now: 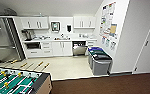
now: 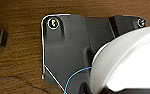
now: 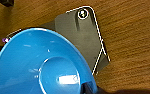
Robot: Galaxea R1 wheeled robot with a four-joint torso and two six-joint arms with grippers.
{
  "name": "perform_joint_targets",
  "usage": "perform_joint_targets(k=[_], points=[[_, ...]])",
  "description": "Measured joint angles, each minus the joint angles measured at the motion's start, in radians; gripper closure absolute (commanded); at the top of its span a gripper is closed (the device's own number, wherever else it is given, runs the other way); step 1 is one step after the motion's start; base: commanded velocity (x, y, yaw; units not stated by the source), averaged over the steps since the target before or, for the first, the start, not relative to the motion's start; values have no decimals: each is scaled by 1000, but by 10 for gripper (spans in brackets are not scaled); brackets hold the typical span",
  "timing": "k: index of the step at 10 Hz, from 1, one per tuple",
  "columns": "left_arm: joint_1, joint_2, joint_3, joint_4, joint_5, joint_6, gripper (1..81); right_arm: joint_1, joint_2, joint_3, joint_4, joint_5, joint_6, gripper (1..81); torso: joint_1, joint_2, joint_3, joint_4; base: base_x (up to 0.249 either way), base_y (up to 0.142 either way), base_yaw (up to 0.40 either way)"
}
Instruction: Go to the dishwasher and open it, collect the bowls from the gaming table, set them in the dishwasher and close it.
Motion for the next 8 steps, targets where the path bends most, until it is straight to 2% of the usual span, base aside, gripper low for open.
perform_joint_targets(k=[8], points=[[0,8,0,0,0,1,811,3,0,-4,0,0,0,811,0,0,0,0,234,0,0]])
